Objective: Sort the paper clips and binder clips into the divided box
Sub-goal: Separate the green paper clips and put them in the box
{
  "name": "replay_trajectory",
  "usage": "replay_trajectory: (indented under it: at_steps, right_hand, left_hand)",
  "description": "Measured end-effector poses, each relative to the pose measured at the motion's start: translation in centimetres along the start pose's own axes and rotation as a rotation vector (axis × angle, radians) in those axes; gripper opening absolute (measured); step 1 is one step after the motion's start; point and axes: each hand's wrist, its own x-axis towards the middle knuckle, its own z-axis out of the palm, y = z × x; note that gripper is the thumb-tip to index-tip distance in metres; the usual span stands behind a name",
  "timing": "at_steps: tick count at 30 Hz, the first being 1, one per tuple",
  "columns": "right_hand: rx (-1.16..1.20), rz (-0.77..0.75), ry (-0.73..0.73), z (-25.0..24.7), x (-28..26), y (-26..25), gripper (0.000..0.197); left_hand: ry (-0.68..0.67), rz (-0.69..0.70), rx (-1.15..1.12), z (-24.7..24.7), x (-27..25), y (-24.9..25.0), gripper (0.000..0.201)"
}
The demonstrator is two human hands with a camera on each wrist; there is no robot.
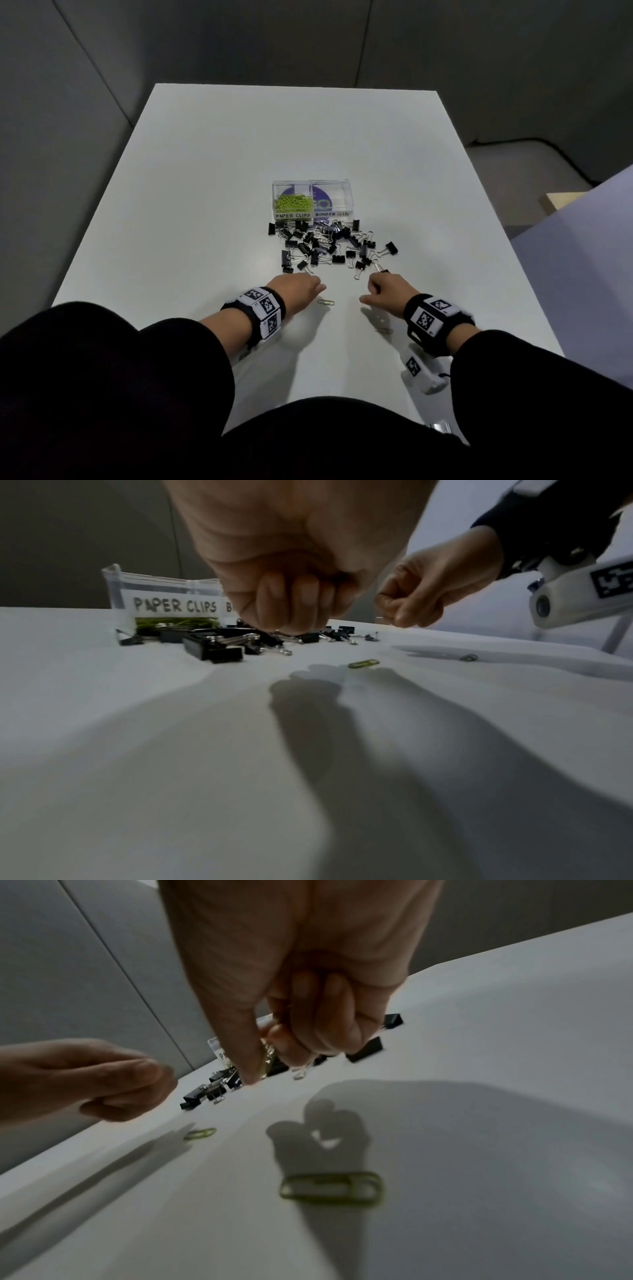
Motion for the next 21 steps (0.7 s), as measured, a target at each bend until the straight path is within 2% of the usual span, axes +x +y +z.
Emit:
replay_trajectory:
  at_steps: [2, 5, 6, 9, 13, 17, 21]
  right_hand:
    - [0.014, 0.022, -0.039, 0.2, -0.7, 0.9, 0.033]
    - [0.074, 0.067, -0.083, 0.7, -2.2, 2.1, 0.009]
    - [0.092, 0.067, -0.096, 0.8, -2.6, 2.4, 0.007]
    - [0.034, 0.066, -0.089, 0.8, -3.7, 2.9, 0.014]
    - [-0.212, 0.066, -0.148, 1.1, -4.0, 3.2, 0.031]
    - [-0.237, 0.023, -0.214, 1.3, -3.5, 3.3, 0.016]
    - [-0.364, -0.038, -0.299, 0.8, -2.6, 2.3, 0.011]
  left_hand:
    - [-0.029, 0.003, -0.038, 0.0, 1.0, 0.6, 0.024]
    - [-0.023, 0.007, -0.065, 0.1, 1.5, 1.5, 0.026]
    - [-0.018, -0.002, -0.062, 0.2, 1.5, 1.7, 0.027]
    - [-0.009, -0.018, -0.024, 0.3, 1.6, 2.3, 0.025]
    - [-0.055, 0.001, -0.028, 0.5, 1.8, 2.0, 0.025]
    - [-0.084, 0.003, -0.054, 0.6, 1.6, 1.9, 0.026]
    - [-0.090, 0.004, -0.091, 0.2, 1.1, 0.7, 0.025]
